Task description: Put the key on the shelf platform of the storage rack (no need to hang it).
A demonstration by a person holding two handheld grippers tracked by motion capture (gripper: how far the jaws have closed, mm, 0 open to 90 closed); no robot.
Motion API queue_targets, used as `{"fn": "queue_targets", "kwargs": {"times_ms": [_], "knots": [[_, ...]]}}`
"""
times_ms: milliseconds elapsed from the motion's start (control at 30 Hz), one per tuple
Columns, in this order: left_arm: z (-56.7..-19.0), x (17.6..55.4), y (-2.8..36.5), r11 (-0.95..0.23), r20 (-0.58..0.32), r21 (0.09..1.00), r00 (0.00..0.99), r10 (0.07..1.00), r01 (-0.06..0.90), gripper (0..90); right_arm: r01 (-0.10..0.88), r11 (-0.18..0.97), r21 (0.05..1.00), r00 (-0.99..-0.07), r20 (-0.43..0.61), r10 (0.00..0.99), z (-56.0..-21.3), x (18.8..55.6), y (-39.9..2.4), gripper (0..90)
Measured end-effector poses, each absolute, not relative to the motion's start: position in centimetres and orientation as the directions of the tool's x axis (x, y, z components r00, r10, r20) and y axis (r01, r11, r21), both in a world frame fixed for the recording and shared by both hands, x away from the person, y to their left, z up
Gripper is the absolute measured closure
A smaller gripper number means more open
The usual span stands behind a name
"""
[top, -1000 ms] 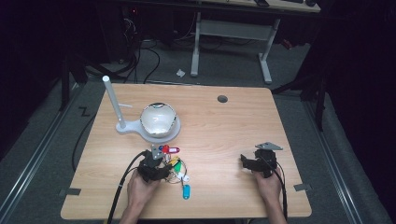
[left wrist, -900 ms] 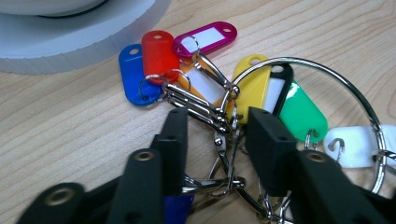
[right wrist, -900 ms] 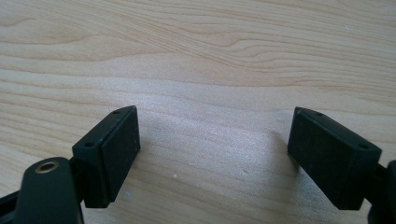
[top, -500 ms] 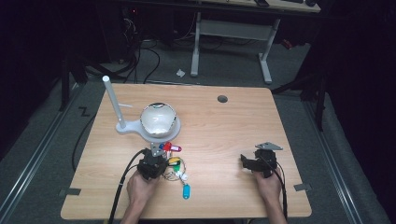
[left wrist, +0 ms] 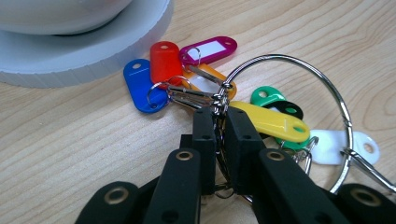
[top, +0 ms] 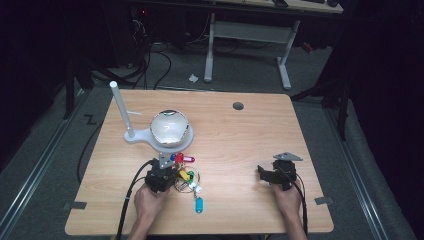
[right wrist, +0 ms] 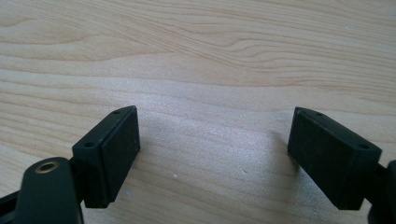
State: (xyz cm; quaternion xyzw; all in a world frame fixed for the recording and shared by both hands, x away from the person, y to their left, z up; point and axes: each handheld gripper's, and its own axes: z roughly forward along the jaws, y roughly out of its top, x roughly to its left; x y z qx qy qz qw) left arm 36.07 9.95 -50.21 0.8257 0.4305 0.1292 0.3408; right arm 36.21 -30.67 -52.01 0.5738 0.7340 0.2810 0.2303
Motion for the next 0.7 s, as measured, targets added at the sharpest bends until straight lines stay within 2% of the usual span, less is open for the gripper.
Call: {"fn": "queue_targets", "kwargs": {"times_ms": [700], "knots": [[-47.2, 35.4, 11.4, -0.311, -0.150, 0.750, 0.608, 0.779, 0.583, 85.7, 0.713, 0.183, 0.677, -0.235, -0.015, 0.972, -52.0, 36.2, -30.7, 17.0]]}}
